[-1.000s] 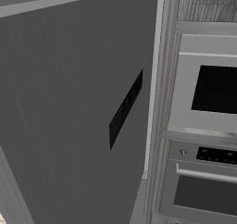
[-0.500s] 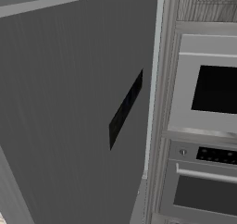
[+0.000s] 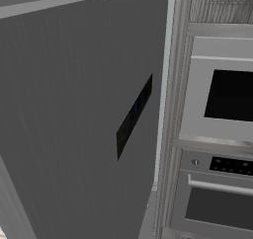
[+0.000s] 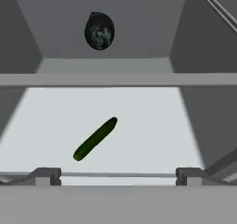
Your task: Place the cold items (eggplant and cucumber) from the fridge in one tupperware on the dining counter. Place the warm items (hot dog and kebab skewer) in the stove area in another tupperware.
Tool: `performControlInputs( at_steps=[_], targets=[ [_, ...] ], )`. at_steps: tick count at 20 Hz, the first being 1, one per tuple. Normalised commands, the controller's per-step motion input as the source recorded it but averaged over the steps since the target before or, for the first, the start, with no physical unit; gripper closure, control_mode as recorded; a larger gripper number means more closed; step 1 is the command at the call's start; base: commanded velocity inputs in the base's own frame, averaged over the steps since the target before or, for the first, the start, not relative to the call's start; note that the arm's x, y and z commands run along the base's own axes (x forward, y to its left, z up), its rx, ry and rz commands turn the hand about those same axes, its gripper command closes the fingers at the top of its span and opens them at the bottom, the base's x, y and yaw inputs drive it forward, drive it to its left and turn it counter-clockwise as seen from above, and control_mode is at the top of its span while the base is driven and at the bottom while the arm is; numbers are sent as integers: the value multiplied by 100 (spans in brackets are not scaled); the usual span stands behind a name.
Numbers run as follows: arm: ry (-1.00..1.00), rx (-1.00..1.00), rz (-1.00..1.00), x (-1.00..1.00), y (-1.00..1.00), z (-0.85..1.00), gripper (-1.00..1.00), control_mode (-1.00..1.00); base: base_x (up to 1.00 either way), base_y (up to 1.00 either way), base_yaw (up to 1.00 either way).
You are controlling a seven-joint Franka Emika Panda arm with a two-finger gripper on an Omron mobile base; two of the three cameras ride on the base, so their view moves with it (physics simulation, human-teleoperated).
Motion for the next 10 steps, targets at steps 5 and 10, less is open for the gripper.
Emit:
performControlInputs(
  at_steps=[5,10],
  targets=[
    [-3,0,0,55,6,33,-100,-100,0,0,0],
    [0,0,0,65,23,6,-100,-100,0,0,0]
  ],
)
